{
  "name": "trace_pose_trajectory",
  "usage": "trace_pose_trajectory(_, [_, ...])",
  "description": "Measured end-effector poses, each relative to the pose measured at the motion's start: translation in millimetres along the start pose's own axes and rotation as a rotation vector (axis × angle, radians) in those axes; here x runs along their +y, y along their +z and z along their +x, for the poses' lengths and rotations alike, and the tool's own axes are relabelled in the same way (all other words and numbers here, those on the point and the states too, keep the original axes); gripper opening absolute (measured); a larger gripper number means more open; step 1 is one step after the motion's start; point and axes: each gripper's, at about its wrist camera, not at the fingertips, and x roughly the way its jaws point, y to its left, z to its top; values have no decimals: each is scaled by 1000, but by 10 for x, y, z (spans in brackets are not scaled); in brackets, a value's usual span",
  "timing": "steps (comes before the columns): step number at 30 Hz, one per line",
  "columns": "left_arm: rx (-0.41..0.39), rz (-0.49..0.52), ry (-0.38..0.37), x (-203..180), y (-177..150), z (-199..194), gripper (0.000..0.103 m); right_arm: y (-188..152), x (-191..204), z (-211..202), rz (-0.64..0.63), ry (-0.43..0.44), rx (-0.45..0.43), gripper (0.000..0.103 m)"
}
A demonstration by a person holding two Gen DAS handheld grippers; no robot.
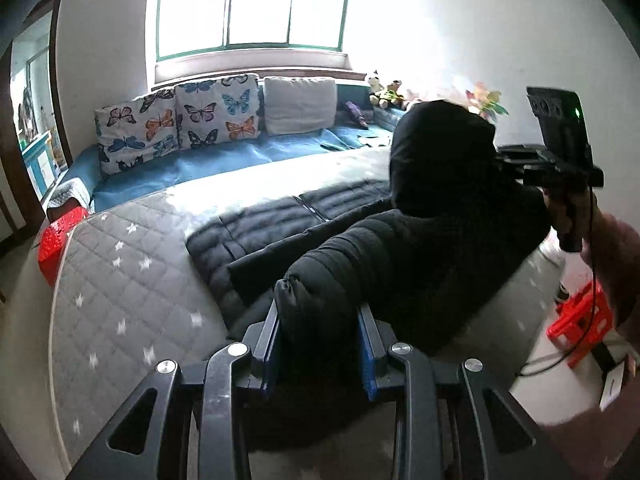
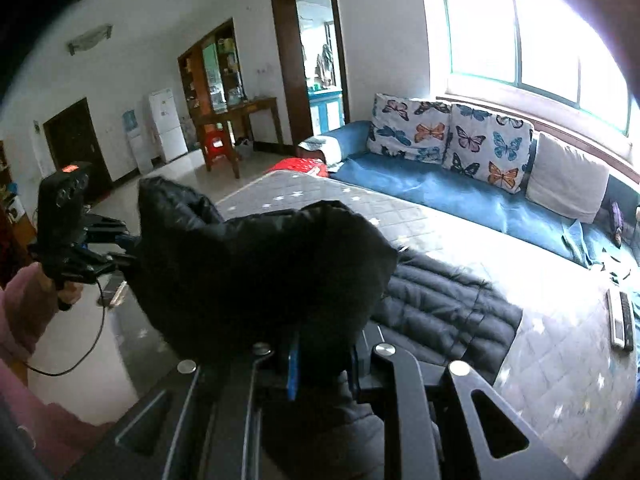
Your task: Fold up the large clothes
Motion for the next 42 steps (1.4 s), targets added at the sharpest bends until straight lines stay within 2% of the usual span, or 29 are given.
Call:
trace_pose_trajectory(7, [33, -61, 39, 579, 754, 811, 34, 331, -548, 668, -12, -58, 61, 20])
trace_pose_trajectory(11, [90, -128, 55, 978, 1123, 1405, 34, 403, -941, 1160, 48, -77, 103, 20])
trace_pose_trajectory(14, [136, -158, 70, 1197, 1265, 1791, 34, 414, -1176, 1476, 98, -84, 155, 20])
trace_pose_trajectory(20, [234, -262, 73, 1574, 1228, 2459, 34, 255, -1450, 1875, 170, -79, 272, 20])
trace_pose_trajectory(26, [251, -322, 66, 1779, 1045, 2772, 35, 62, -1575, 2146, 213, -73, 354, 21])
trace_pose_trajectory(27, [257, -325, 74, 1820, 1044, 2837, 36, 125, -1636, 2216, 214, -73, 351, 22])
trace_pose_trajectory(29, [263, -304, 130, 1829, 1054, 2887, 39, 150, -1652, 2178, 225, -75, 343, 22])
trace_pose_trajectory(31, [264, -309, 137, 1849, 1079, 2912, 39, 212, -1680, 2079, 236, -81, 322, 23])
trace_pose_trajectory(34, [245, -339, 134, 1839, 1147, 2814, 41, 335, -1725, 1758, 286, -64, 237, 25])
trace_pose_trajectory(36, [224, -355, 126, 1798, 1226, 2663, 41, 392, -1724, 1561, 304, -61, 200, 27])
trace_pose_trajectory(40, [140, -359, 138, 1612, 1400, 2274, 42, 452, -1638, 1072, 294, -110, 150, 27])
trace_pose_trajectory(42, [116, -369, 131, 1475, 1458, 2086, 48, 431, -1566, 872, 285, -140, 143, 27])
